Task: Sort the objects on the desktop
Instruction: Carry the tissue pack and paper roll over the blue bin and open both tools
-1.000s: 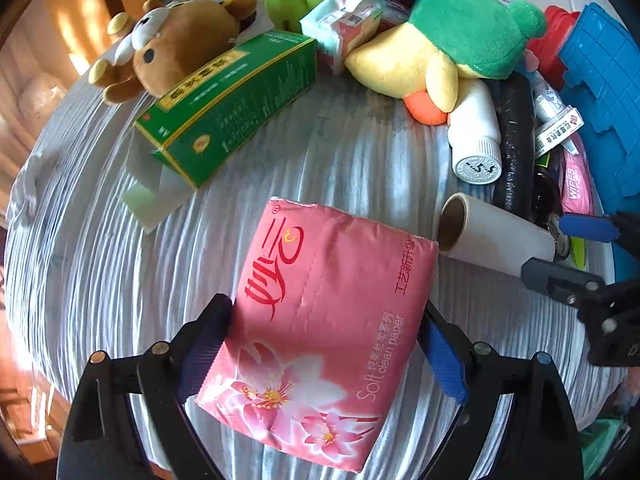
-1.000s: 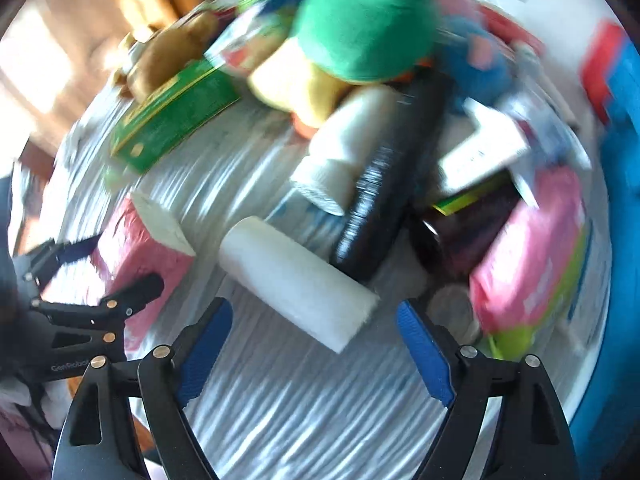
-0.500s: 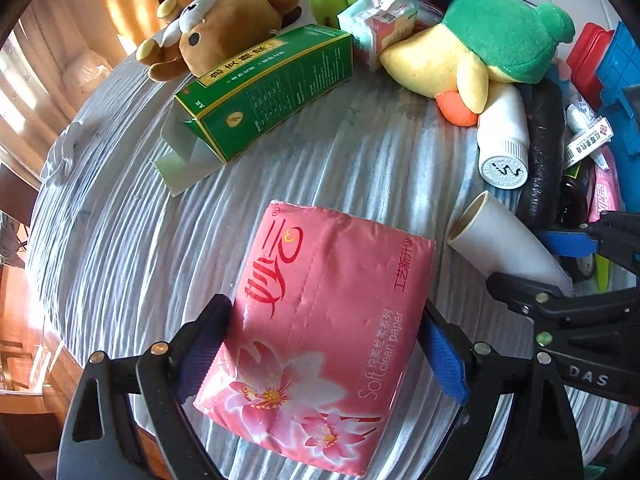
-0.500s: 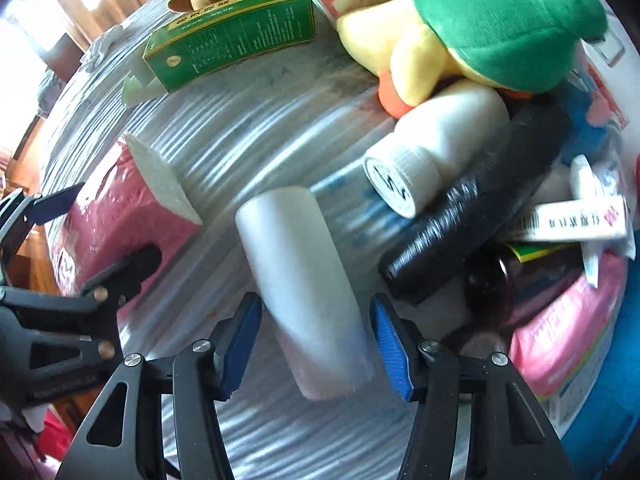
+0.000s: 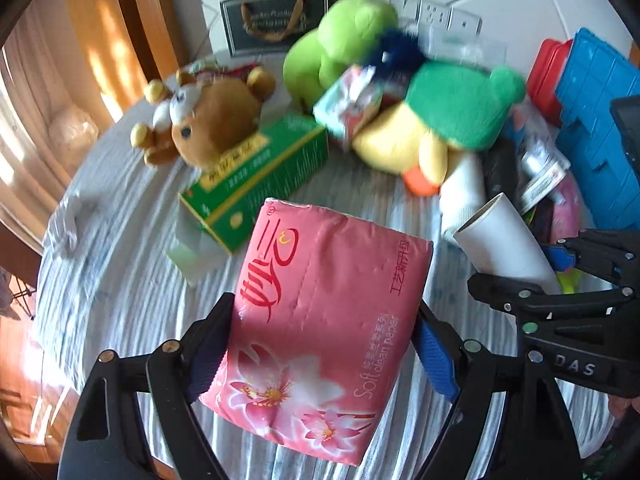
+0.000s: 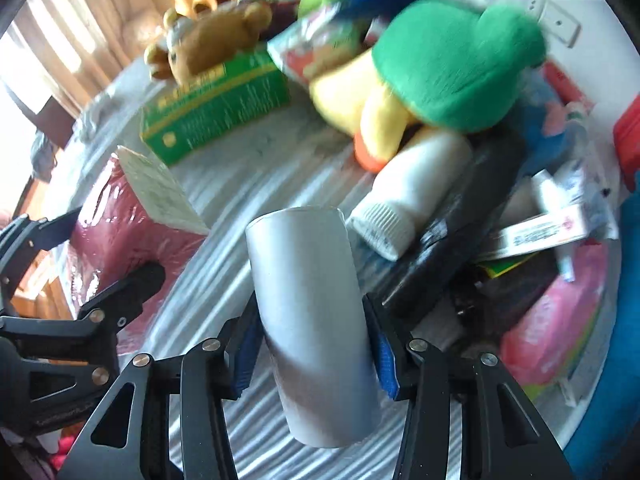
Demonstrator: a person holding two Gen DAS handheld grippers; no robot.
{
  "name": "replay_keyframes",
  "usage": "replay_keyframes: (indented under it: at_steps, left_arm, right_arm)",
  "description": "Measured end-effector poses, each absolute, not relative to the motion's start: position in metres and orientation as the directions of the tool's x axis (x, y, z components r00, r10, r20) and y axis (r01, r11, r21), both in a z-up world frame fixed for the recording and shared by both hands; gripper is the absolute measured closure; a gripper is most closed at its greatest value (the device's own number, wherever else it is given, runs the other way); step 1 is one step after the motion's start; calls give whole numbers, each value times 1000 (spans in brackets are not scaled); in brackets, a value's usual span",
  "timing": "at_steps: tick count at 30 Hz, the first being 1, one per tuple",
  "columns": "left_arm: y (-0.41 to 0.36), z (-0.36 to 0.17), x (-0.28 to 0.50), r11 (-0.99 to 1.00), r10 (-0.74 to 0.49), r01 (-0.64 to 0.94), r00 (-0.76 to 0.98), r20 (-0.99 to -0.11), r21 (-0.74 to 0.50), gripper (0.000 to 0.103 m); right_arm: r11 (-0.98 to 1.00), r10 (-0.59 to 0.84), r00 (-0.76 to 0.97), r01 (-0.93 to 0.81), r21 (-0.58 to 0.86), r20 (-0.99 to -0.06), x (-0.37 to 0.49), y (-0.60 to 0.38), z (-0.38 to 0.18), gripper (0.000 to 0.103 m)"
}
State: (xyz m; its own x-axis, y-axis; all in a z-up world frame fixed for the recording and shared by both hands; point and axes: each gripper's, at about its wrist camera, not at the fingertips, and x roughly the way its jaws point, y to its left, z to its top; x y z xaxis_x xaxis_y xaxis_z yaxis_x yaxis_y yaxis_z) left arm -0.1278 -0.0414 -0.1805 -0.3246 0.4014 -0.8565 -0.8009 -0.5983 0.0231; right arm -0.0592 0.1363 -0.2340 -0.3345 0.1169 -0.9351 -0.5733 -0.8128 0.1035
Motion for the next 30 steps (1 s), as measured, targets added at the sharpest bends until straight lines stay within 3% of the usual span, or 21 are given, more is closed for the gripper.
replay_keyframes:
  at_steps: [13,21,30]
  left_arm:
    - [-24,-46,-97,-436,701,-900,-330,-632,-13,20]
    - [12,9,-37,-258,834,-966,-207,-512,-30,20]
    - [68,67,66,-88,907,-996,-82,-412,4,20]
  right_arm:
    - [-697,453,-474,-716,31,-755,1,109,-69,55]
    - [-547,659,-396,-836,-46,-639,69,88,15,55]
    - [-366,794,-282,-929,-51,-539,187,94,73,55]
